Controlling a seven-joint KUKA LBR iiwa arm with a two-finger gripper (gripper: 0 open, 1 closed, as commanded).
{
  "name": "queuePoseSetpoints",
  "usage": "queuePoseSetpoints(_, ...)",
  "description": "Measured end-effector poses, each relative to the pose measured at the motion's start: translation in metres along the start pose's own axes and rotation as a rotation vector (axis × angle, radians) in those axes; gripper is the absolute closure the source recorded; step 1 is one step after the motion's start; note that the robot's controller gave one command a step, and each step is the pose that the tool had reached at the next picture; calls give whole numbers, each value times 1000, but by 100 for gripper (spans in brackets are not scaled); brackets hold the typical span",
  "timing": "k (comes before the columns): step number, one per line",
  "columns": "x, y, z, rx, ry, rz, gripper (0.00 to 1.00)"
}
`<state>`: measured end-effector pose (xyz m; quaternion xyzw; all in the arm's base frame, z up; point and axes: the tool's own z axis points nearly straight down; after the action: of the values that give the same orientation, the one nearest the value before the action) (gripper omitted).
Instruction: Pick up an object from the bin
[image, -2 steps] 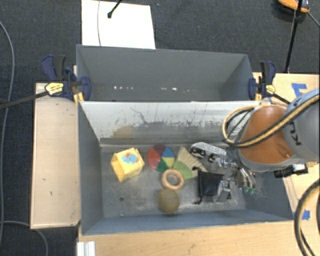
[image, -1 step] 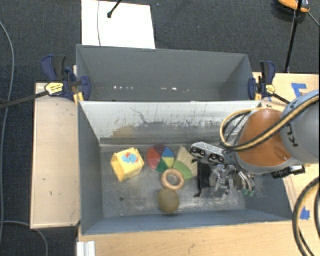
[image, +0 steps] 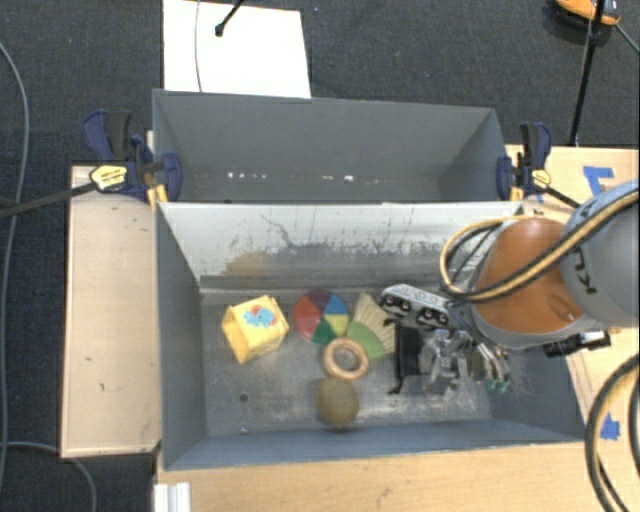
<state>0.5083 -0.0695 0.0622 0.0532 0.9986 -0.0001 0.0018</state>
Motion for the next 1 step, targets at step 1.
queuePoseSetpoints(1,1,0,-3,0,-1,0,100)
